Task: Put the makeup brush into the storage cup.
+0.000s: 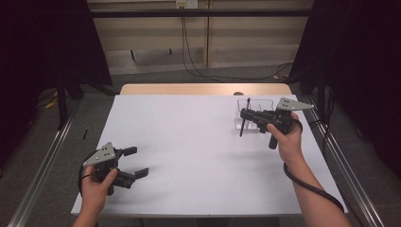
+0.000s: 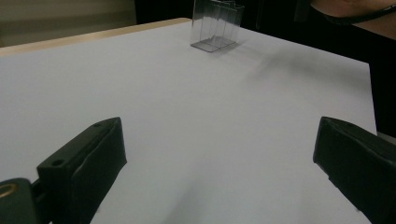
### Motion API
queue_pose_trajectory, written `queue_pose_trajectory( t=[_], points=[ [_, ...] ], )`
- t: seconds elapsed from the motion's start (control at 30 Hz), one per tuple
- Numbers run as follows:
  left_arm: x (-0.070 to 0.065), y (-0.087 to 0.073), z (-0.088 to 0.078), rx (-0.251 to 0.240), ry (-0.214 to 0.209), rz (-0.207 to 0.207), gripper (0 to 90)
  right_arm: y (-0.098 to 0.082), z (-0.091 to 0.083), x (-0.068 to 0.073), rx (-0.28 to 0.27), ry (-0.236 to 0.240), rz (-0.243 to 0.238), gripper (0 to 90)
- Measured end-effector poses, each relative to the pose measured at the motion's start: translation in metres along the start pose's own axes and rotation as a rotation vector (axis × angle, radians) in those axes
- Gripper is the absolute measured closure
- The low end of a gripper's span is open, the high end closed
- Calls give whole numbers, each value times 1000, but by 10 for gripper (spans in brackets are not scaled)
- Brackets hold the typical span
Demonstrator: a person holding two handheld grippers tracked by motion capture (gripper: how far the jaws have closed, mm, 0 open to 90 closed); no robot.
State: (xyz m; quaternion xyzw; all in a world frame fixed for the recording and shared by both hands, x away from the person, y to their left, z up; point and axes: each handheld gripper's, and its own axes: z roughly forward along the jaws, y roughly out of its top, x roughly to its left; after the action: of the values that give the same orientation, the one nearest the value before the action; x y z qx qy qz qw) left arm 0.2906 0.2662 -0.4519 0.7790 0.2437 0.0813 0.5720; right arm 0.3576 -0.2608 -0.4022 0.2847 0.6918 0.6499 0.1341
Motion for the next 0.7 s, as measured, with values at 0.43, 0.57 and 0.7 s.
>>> queue_pose_trajectory(
  t=[0.43,0.57,0.7],
  points=[
    [-2,-2,-2,-7,-1,14,23,6,-5,-10,-10,-41,6,847],
    [-2,-1,-3,-19,-1,9,23,8,-7,-14,-16,-56,11,847],
    [-2,-2,-3,-19,0,13,23,10,-9,-17,-20,-69,9,847]
  ],
)
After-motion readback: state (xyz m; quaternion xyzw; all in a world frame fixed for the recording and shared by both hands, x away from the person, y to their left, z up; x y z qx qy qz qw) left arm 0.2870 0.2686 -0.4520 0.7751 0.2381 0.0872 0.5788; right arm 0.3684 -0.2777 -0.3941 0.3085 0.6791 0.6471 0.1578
